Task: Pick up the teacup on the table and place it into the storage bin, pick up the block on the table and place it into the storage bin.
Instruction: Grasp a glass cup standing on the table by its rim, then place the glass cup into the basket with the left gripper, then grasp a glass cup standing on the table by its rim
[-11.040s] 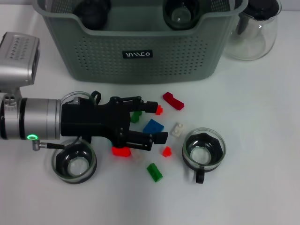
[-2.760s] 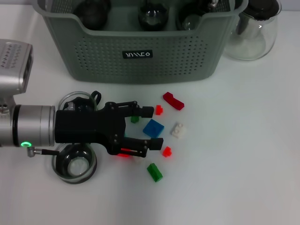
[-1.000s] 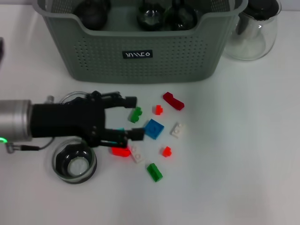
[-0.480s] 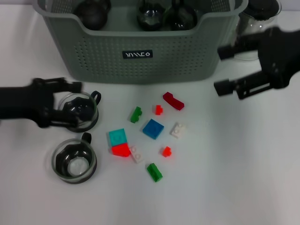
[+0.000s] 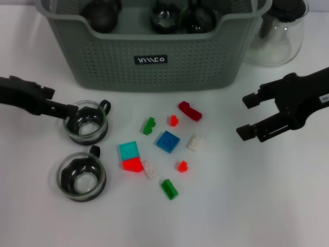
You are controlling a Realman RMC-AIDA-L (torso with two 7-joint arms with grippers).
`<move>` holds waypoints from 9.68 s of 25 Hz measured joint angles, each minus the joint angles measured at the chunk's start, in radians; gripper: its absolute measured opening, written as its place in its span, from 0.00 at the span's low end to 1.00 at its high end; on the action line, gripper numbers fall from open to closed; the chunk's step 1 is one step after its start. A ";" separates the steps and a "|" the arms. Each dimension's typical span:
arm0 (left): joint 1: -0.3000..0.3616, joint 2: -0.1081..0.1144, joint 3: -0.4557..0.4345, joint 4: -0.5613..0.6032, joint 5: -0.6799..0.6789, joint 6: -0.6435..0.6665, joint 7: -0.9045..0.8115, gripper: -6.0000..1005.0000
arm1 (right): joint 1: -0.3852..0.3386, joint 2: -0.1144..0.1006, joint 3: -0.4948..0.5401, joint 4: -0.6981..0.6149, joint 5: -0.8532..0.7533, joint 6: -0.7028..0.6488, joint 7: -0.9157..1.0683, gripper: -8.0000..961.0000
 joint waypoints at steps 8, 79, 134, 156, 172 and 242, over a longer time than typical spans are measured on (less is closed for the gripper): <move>-0.053 -0.016 0.185 0.027 0.140 -0.089 -0.294 0.76 | 0.039 0.005 -0.013 0.046 -0.036 0.023 -0.006 0.97; -0.151 0.006 0.277 0.312 -0.344 0.001 -0.476 0.07 | 0.087 -0.086 0.018 0.172 -0.144 0.086 0.027 0.97; -0.691 0.070 0.350 -0.747 0.305 -0.840 -0.564 0.07 | 0.182 -0.076 -0.037 0.288 -0.218 0.089 0.087 0.97; -0.670 0.033 0.418 -0.766 0.306 -0.943 -0.562 0.07 | 0.182 -0.076 -0.037 0.288 -0.218 0.100 0.082 0.97; -0.658 0.021 0.429 -0.766 0.306 -0.951 -0.552 0.07 | 0.182 -0.074 -0.037 0.289 -0.218 0.102 0.082 0.97; 0.183 -0.051 0.398 0.629 -0.351 0.176 -0.066 0.83 | 0.179 -0.075 0.026 0.289 -0.207 0.142 0.067 0.97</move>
